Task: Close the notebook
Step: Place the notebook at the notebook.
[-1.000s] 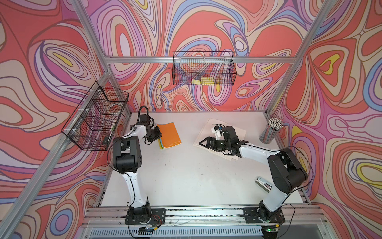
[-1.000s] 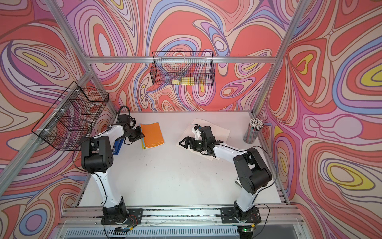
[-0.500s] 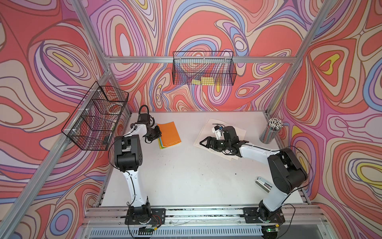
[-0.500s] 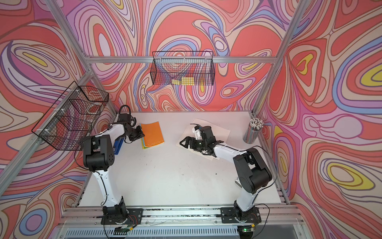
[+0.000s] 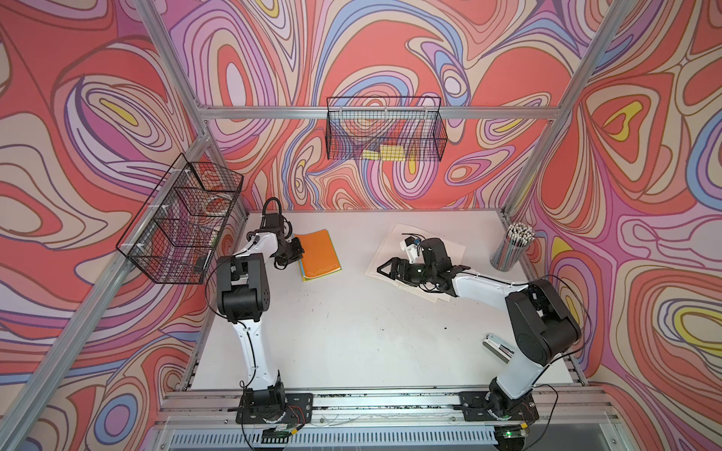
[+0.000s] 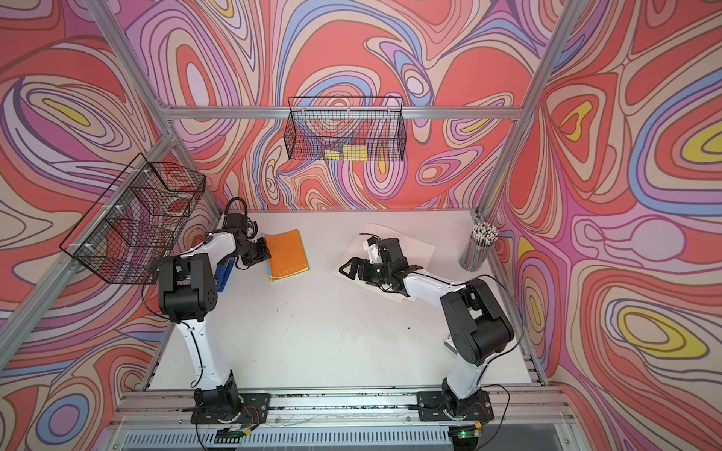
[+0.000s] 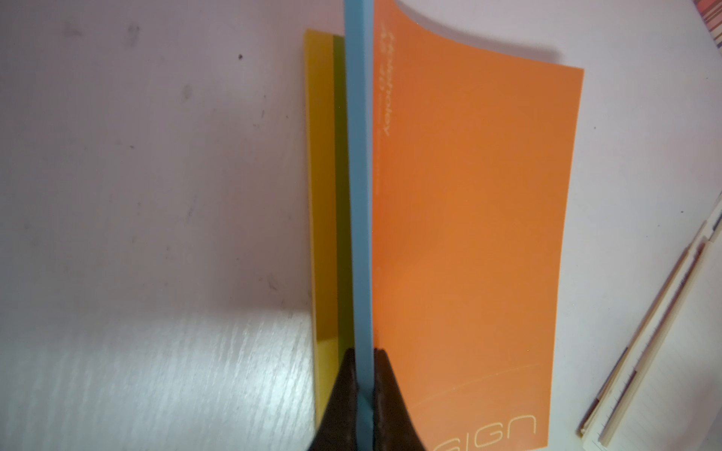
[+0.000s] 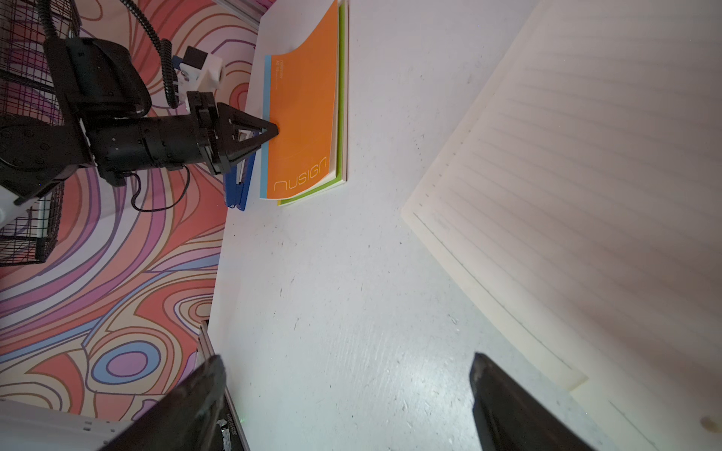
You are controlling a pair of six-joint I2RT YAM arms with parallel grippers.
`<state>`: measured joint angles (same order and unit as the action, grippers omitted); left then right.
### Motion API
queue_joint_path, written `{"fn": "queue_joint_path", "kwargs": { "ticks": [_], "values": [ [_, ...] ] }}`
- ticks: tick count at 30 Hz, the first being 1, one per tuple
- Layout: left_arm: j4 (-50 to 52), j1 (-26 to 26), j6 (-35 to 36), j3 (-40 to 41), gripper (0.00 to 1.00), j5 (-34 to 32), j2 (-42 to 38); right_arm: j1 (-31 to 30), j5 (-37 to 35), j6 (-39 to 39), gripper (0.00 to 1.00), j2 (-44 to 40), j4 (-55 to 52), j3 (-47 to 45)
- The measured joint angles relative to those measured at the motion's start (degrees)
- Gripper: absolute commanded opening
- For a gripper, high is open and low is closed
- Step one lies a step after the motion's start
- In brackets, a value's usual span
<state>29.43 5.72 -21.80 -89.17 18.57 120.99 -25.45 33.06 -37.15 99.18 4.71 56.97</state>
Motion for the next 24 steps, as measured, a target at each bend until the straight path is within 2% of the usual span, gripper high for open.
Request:
{"fn": "queue_joint_path", "kwargs": {
  "ticks": [2,5,7,24],
  "values": [
    [0.0,0.0,0.04,0.0,0.18,-0.09,0.0,0.0,0.0,0.0,0.98,0.0,0.02,-0.11],
    [0.26,0.02,0.2,0.0,0.23,-0.9,0.2,0.0,0.02,0.0,0.98,0.0,0.04,-0.37],
    [0.48,0.04,0.37,0.0,0.3,-1.49,0.44,0.02,0.04,-0.02,0.98,0.0,0.07,-0.39],
    [1.51,-0.02,0.61,0.46,0.32,-2.29,0.87,0.04,0.83,-0.04,0.98,0.0,0.87,-0.9]
  ]
}}
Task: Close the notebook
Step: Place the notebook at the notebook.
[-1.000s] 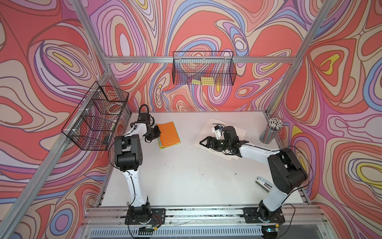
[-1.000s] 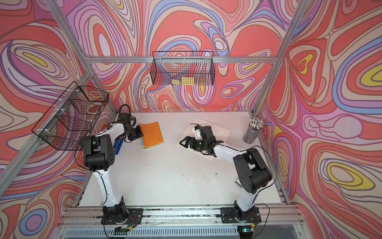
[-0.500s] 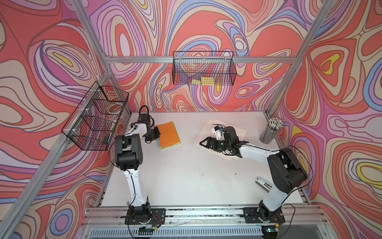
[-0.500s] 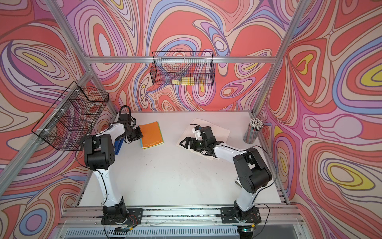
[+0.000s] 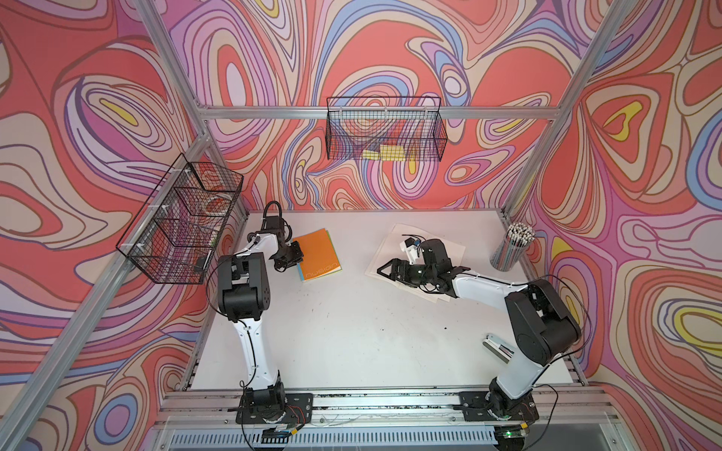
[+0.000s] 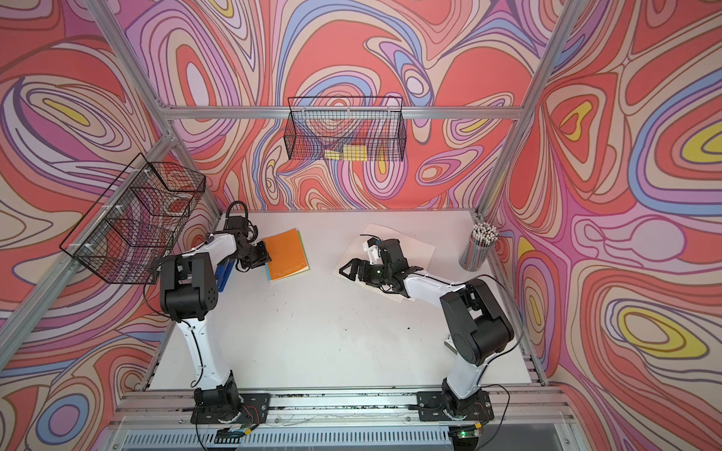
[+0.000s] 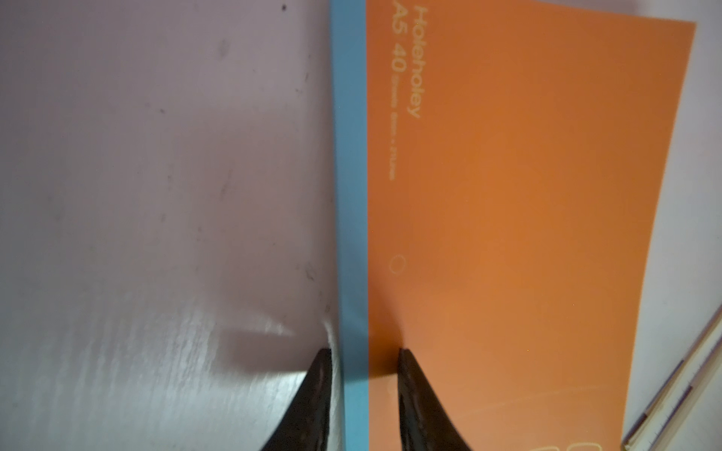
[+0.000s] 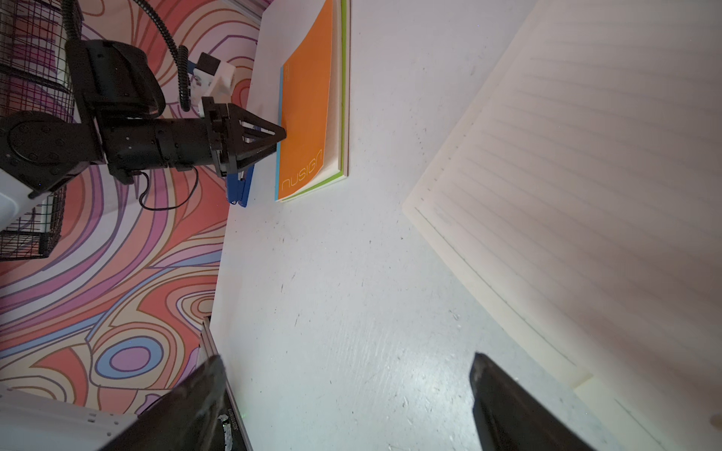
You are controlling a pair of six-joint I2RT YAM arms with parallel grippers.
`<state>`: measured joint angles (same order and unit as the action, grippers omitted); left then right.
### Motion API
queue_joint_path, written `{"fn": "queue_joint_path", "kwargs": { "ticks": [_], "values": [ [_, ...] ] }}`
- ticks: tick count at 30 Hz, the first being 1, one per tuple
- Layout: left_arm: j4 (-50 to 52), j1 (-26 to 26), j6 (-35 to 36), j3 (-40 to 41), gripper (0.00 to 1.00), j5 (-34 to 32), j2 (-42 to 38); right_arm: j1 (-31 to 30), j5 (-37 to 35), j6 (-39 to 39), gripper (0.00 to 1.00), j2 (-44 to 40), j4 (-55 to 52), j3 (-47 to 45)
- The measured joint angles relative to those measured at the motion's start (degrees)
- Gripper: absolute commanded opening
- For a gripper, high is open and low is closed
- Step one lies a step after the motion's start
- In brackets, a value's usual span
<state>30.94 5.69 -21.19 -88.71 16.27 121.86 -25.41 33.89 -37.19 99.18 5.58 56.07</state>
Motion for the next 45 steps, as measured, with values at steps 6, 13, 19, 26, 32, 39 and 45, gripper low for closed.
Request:
{"fn": "queue_joint_path", "kwargs": {
  "ticks": [6,13,19,26,32,39,45],
  "values": [
    [-0.02,-0.2,0.02,0.0,0.31,0.15,0.0,0.02,0.02,-0.15,0.98,-0.02,0.04,-0.26],
    [1.64,-0.63,0.04,-1.95,0.31,-0.87,0.0,0.11,-0.02,-0.2,0.98,-0.55,-0.13,-1.09],
    [3.13,-1.22,0.17,-1.09,0.34,-3.58,-2.4,0.15,-0.15,-0.15,0.98,-2.27,-0.59,-1.81],
    [3.32,-4.63,-0.04,6.69,0.39,-4.11,-20.13,0.17,-1.36,0.22,0.98,-7.39,-3.06,-2.19],
    [-0.72,-11.28,-1.77,14.64,0.4,0.04,-34.12,0.2,-3.23,0.81,0.98,-14.47,-5.2,-4.72],
    [-7.08,-18.01,-8.5,28.22,0.41,5.16,-38.99,0.66,-6.03,2.19,0.98,-22.58,-9.42,-8.74],
    [-11.54,-24.63,-13.2,31.47,0.41,5.7,-39.56,4.07,-6.45,3.85,0.98,-26.56,-12.02,-11.17]
  ]
}}
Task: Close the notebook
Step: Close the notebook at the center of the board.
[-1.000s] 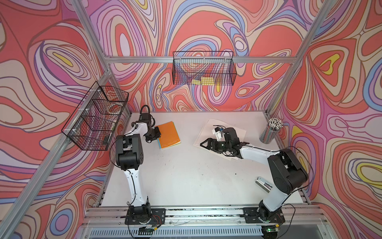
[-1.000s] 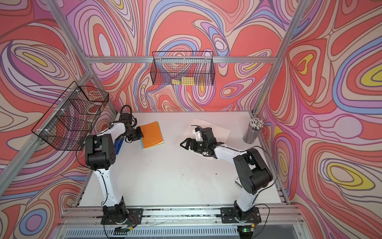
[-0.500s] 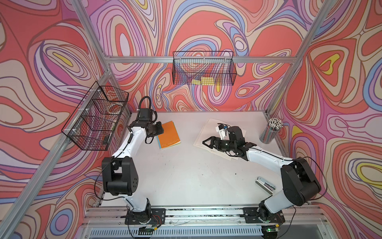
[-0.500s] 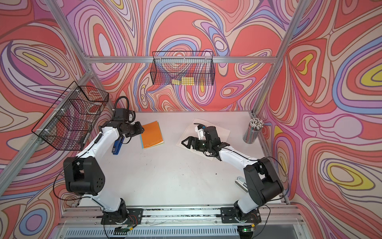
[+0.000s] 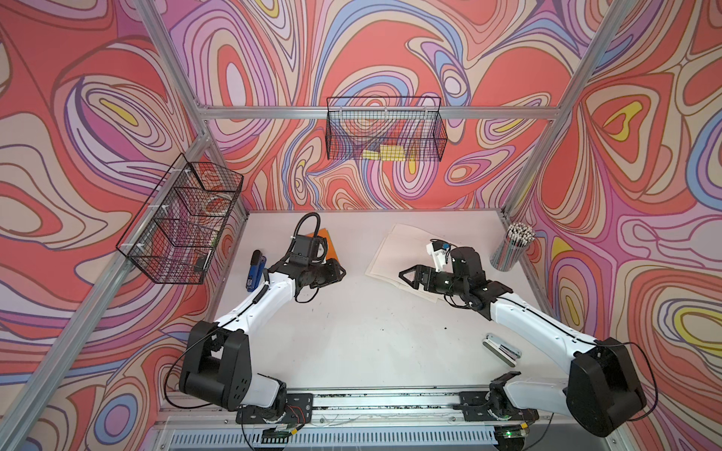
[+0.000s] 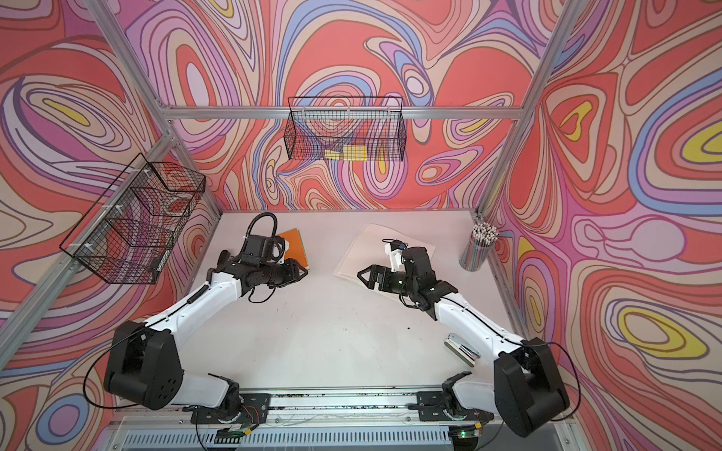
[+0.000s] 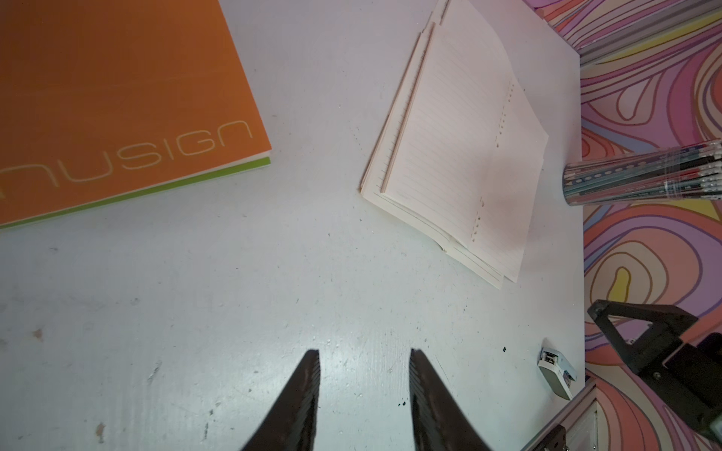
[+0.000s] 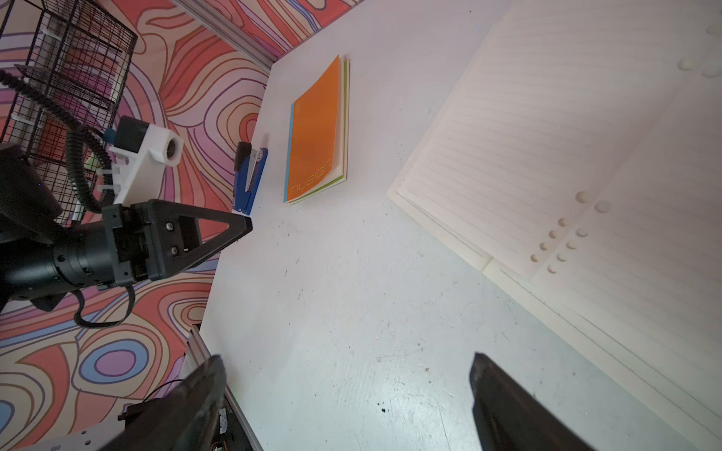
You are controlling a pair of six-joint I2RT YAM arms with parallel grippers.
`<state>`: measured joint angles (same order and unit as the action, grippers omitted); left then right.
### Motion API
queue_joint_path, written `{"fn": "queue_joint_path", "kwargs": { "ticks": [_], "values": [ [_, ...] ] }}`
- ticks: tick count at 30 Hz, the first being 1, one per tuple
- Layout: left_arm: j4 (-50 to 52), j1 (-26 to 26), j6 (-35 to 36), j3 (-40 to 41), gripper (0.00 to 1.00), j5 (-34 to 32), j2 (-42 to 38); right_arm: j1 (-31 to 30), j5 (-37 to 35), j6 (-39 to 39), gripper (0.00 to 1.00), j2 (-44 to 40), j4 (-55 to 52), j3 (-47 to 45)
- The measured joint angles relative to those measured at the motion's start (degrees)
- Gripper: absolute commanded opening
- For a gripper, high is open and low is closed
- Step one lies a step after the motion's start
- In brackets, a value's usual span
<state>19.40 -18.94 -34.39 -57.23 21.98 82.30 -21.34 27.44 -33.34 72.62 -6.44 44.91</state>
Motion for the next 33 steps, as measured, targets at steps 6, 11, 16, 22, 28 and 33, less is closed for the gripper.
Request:
{"fn": "queue_joint_path", "kwargs": {
  "ticks": [6,11,16,22,28,33],
  "values": [
    [-4.02,-9.6,-3.52,0.02,0.43,-2.73,-0.04,6.69,1.62,1.99,0.98,-1.49,-2.03,-2.27],
    [-8.13,-15.54,-6.45,0.02,0.43,-6.05,0.42,11.69,3.74,3.78,0.98,-1.68,-2.62,-3.17],
    [-14.88,-17.94,-10.19,0.22,0.42,-8.63,3.43,14.64,5.27,4.81,0.98,-1.64,-2.47,-4.39],
    [-23.87,-19.69,-14.71,0.61,0.42,-10.78,9.46,17.57,6.8,5.27,0.98,0.31,-0.98,-5.42],
    [-30.69,-20.15,-18.86,0.61,0.42,-11.61,15.89,20.65,8.31,5.29,0.98,4.26,1.9,-5.97],
    [-34.12,-20.13,-21.7,0.61,0.42,-12.02,19.98,22.1,9.03,5.14,0.98,7.8,4.81,-6.36]
  ]
}}
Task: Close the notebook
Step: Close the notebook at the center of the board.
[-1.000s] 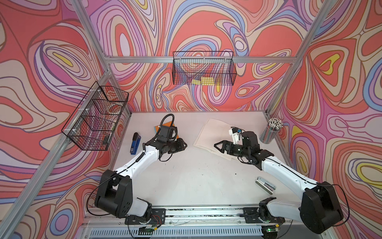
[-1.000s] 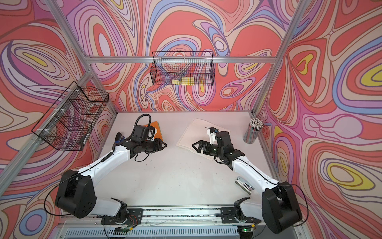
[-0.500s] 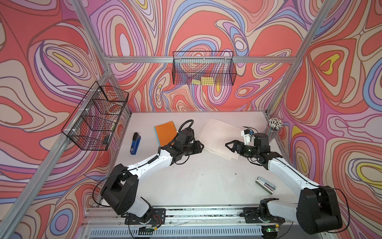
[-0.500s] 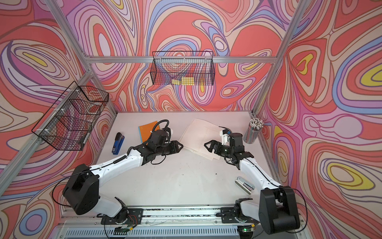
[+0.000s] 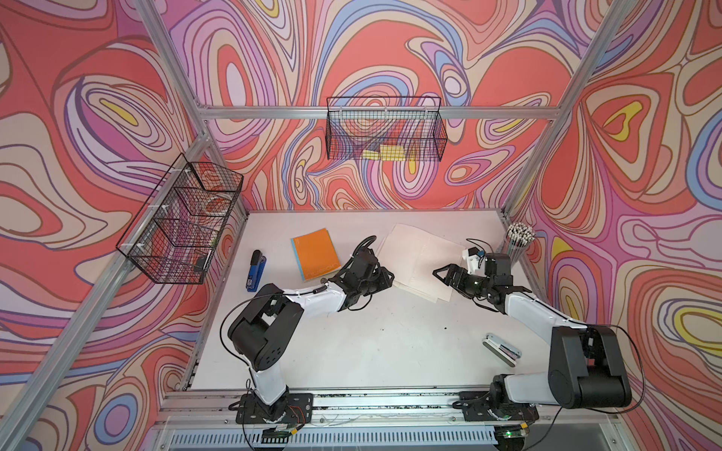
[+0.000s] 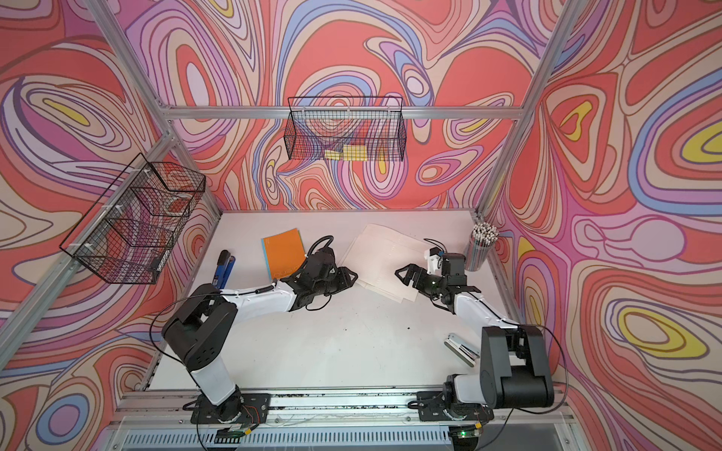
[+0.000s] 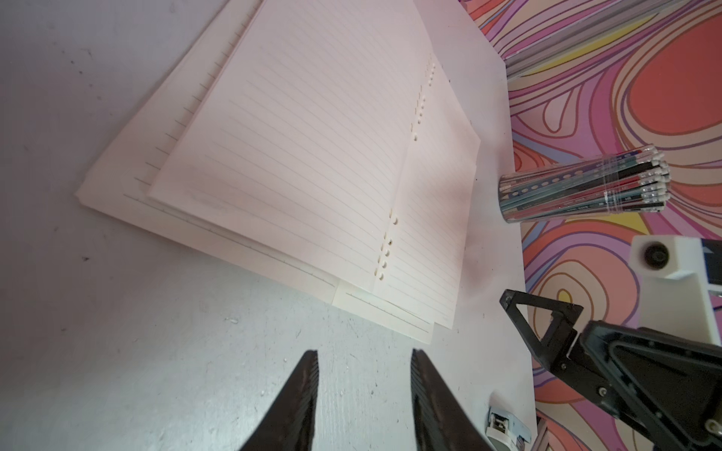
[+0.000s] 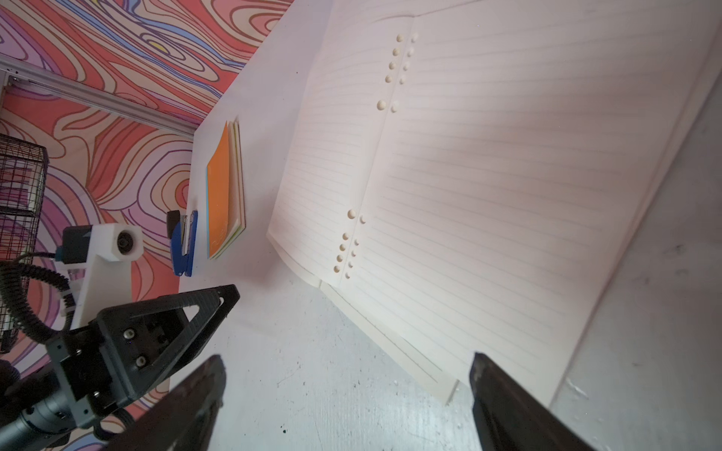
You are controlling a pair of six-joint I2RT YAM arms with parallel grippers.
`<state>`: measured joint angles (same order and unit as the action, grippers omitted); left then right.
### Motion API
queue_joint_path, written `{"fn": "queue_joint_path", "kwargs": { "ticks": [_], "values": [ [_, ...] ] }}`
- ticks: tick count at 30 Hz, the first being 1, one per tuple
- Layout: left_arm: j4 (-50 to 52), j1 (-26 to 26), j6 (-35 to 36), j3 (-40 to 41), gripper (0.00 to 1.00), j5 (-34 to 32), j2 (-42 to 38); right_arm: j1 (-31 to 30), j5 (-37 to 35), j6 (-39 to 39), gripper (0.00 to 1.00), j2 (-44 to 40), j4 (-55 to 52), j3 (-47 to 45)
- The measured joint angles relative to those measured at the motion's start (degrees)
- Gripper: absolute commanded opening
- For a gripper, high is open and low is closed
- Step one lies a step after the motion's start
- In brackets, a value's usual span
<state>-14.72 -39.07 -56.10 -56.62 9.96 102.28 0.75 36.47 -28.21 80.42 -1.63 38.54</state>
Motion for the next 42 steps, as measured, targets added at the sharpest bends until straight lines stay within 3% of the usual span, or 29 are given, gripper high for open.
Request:
{"fn": "queue_joint_path", "kwargs": {
  "ticks": [23,42],
  "values": [
    [-5.05,0.0,-3.37,-3.52,0.42,-0.15,7.87,0.31,0.92,-2.34,0.98,10.62,8.02,-0.39],
    [-9.18,0.0,-4.31,-3.93,0.41,-0.83,11.96,0.31,1.09,-2.6,0.98,11.1,9.44,-2.03]
  ]
}}
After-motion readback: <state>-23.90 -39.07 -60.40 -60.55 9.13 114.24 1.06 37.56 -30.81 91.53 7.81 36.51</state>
